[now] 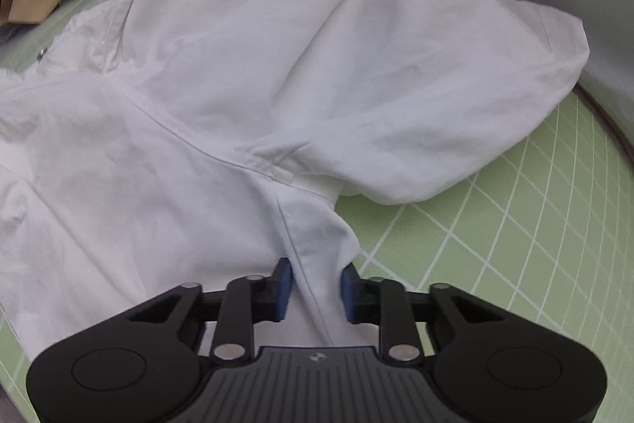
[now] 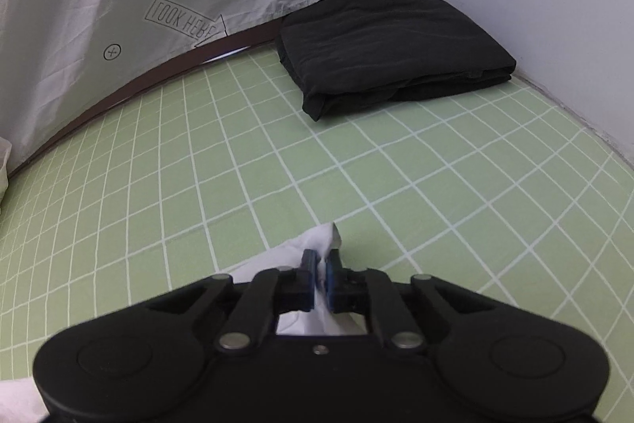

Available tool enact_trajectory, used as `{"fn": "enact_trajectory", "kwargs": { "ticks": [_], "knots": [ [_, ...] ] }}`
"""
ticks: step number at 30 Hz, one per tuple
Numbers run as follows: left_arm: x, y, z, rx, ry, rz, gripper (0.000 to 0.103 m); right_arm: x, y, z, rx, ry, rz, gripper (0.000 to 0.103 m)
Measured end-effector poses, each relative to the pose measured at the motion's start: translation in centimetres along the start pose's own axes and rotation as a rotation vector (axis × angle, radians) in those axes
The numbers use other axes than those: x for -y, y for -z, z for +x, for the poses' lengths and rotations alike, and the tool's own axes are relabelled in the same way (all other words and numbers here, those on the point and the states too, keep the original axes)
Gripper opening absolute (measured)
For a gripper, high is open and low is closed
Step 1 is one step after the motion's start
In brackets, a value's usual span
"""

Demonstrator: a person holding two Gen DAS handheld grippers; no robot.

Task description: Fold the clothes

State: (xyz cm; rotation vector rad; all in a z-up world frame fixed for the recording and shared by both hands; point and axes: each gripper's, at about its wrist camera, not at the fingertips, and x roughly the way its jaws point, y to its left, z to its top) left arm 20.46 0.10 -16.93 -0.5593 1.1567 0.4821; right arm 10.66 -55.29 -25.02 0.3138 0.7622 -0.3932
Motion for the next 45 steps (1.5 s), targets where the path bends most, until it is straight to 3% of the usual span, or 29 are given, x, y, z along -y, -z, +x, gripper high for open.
{"fn": "enact_trajectory", "kwargs": {
  "ticks": [3, 7, 9, 12, 13, 14, 15, 16, 18, 23, 26, 27, 35, 40, 45],
  "knots": [
    [-1.7, -1.1, -1.2, 0.022, 0.119, -0.107, 0.005, 0.1, -0.7, -1.5, 0.054, -0.007, 0.02, 0.004],
    [-2.9, -2.9, -4.3, 0.164, 0.252, -0.18, 0.005, 0.2, -2.0, -3.4, 0.141, -0.022, 0.056, 0.004],
    [-2.7, -3.4, -4.5, 0.214, 0.267, -0.168, 0.006, -0.2, -2.4, -3.2, 0.154, -0.025, 0.039, 0.004],
    [-2.1, -3.7, -4.3, 0.243, 0.248, -0.119, 0.019, -1.4, -2.5, -1.7, 0.118, 0.009, -0.022, 0.011],
    [-1.6, -3.5, -4.2, 0.234, 0.23, -0.09, 0.029, -1.8, -2.4, -1.3, 0.103, 0.035, -0.055, 0.018],
    [-1.1, -3.2, -4.3, 0.227, 0.225, -0.06, 0.037, -2.1, -2.3, -1.3, 0.103, 0.052, -0.077, 0.04],
    [-0.8, -2.7, -4.4, 0.229, 0.232, -0.034, 0.054, -2.2, -2.1, -1.5, 0.108, 0.063, -0.09, 0.063],
    [-0.5, -2.2, -4.5, 0.231, 0.238, -0.007, 0.067, -2.3, -1.9, -1.8, 0.116, 0.068, -0.093, 0.07],
    [-0.2, -1.2, -4.9, 0.239, 0.245, 0.038, 0.071, -2.2, -1.4, -2.4, 0.114, 0.058, -0.081, 0.08],
    [-0.6, 1.1, -5.8, 0.24, 0.211, 0.103, 0.076, -2.0, 0.7, -3.3, 0.054, 0.023, -0.085, 0.085],
    [-1.8, 2.9, -6.4, 0.237, 0.188, 0.113, 0.077, -2.2, 2.2, -4.2, 0.022, -0.019, -0.116, 0.095],
    [-2.4, 3.5, -6.6, 0.233, 0.184, 0.112, 0.078, -2.4, 2.7, -4.6, 0.019, -0.029, -0.128, 0.1],
    [-9.2, 7.1, -8.3, 0.221, 0.104, 0.037, 0.082, -3.1, 4.7, -6.2, -0.022, -0.038, -0.163, 0.103],
    [-14.1, 6.4, -9.0, 0.213, 0.074, 0.019, 0.083, -5.5, 5.6, -6.8, -0.031, -0.013, -0.154, 0.103],
    [-19.0, 2.7, -9.4, 0.242, 0.066, -0.022, 0.083, -9.3, 6.8, -8.0, -0.029, 0.003, -0.105, 0.103]
  ]
}}
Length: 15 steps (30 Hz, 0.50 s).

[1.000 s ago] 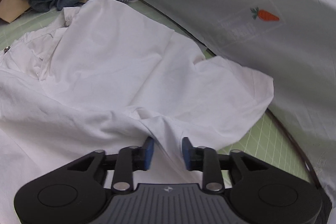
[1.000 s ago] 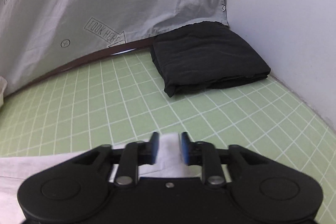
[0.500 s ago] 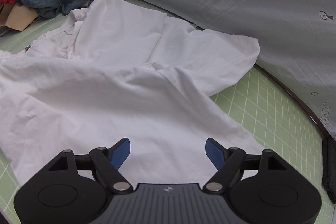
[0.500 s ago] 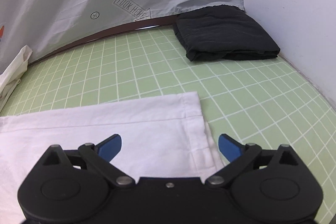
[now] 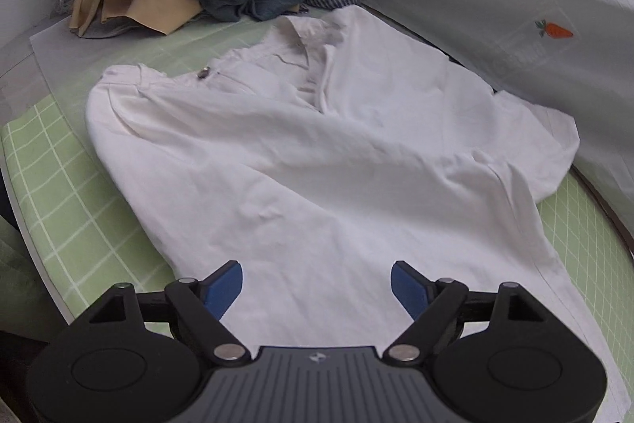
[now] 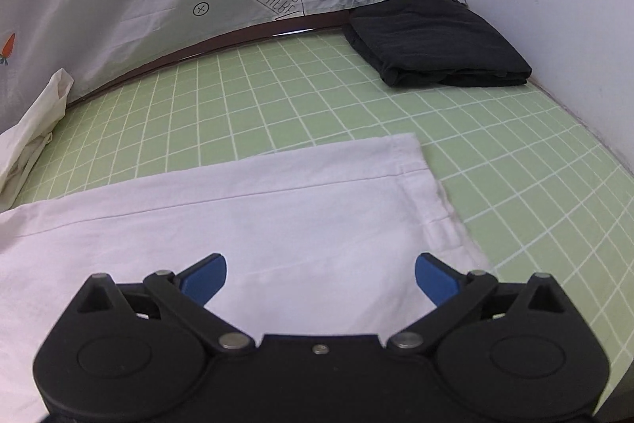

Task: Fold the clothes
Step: 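Spread the shirt flat and open both tools over it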

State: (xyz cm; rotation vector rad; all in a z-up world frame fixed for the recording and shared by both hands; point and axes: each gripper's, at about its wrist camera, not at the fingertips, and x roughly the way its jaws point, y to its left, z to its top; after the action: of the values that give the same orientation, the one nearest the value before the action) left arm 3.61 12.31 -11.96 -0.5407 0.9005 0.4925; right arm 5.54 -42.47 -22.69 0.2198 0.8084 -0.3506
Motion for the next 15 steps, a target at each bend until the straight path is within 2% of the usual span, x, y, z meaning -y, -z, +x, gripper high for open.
{"fn": "enact_trajectory", "kwargs": {
  "ticks": [5, 8, 10, 11, 13, 15],
  "knots": [
    [-3.2, -4.3, 1.6, 0.031, 0.016, -0.011, 0.082, -4.9, 0.6, -0.6, 0.005, 0.01, -0.007, 0.103],
    [-4.7, -7.0, 3.4, 0.018, 0.035, -0.024, 0.078, -8.0, 0.5, -0.4, 0.01, 0.017, 0.01, 0.103],
    [-5.5, -8.9, 4.6, 0.016, 0.067, -0.017, 0.056, -10.0, 0.5, 0.1, 0.012, 0.017, 0.028, 0.103],
    [-5.8, -10.0, 5.3, 0.015, 0.085, -0.015, 0.05, -11.1, 0.5, 0.5, 0.011, 0.016, 0.036, 0.103],
    [-6.3, -12.1, 6.9, 0.004, 0.12, -0.035, 0.026, -13.3, 0.5, 1.2, 0.006, 0.012, 0.033, 0.103],
    [-6.6, -14.1, 8.7, -0.01, 0.152, -0.061, 0.024, -15.6, 0.4, 2.0, 0.0, 0.011, 0.004, 0.103]
  ]
}}
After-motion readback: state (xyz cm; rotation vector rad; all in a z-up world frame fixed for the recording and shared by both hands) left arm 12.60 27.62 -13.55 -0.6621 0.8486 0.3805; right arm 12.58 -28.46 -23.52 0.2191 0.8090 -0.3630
